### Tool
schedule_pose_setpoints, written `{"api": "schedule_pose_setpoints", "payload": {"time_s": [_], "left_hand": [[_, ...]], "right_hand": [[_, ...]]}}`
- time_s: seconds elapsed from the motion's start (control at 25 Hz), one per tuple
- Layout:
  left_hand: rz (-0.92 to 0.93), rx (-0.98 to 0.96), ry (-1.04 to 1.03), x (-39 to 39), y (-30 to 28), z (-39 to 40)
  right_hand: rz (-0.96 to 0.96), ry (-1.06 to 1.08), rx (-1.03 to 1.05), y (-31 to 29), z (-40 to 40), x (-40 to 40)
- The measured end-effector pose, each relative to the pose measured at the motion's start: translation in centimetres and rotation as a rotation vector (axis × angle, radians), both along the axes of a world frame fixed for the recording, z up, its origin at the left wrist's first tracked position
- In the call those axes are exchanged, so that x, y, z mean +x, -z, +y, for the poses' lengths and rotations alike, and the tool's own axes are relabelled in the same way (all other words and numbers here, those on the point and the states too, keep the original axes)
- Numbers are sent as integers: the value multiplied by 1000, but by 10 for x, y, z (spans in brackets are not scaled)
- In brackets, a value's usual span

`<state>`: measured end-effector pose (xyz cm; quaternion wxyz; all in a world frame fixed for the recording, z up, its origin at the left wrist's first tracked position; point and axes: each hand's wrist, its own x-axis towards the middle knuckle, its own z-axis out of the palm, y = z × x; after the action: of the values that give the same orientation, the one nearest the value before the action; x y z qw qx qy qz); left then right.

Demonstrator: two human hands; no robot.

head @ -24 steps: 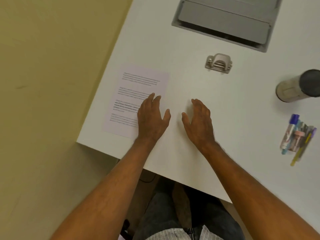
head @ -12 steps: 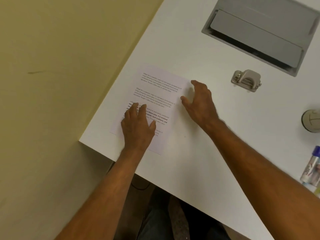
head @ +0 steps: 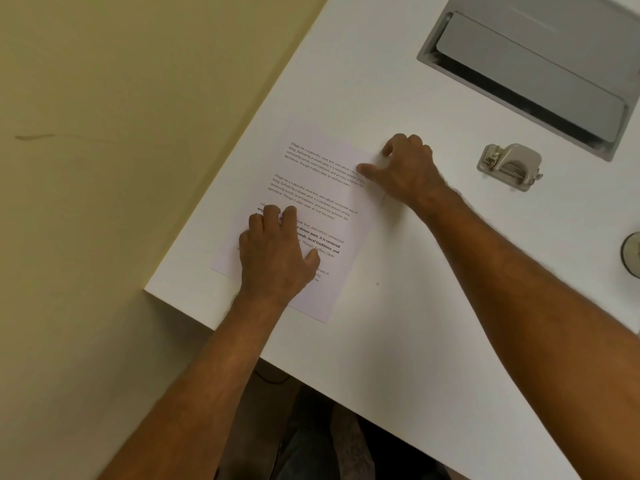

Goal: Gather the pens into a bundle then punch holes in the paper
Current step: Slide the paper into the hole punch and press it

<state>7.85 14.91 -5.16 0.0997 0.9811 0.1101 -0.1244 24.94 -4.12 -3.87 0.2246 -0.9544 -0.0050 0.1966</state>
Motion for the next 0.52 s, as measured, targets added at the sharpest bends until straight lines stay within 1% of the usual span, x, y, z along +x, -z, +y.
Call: {"api": "schedule_pose_setpoints", "payload": {"time_s": [0.08,0.28,0.44,0.52], "left_hand": [[-27,30,13,-3,5,1],[-90,44,19,-9,15,1],[-85,39,10,-9,17,-1],[-88,36,10,-9,18,-1]], "right_hand": [[42,60,33,0,2,9],[54,353,303,3,-3,2],[95,405,337,6,-7,-8],[95,378,294,5,-6,-8]]}}
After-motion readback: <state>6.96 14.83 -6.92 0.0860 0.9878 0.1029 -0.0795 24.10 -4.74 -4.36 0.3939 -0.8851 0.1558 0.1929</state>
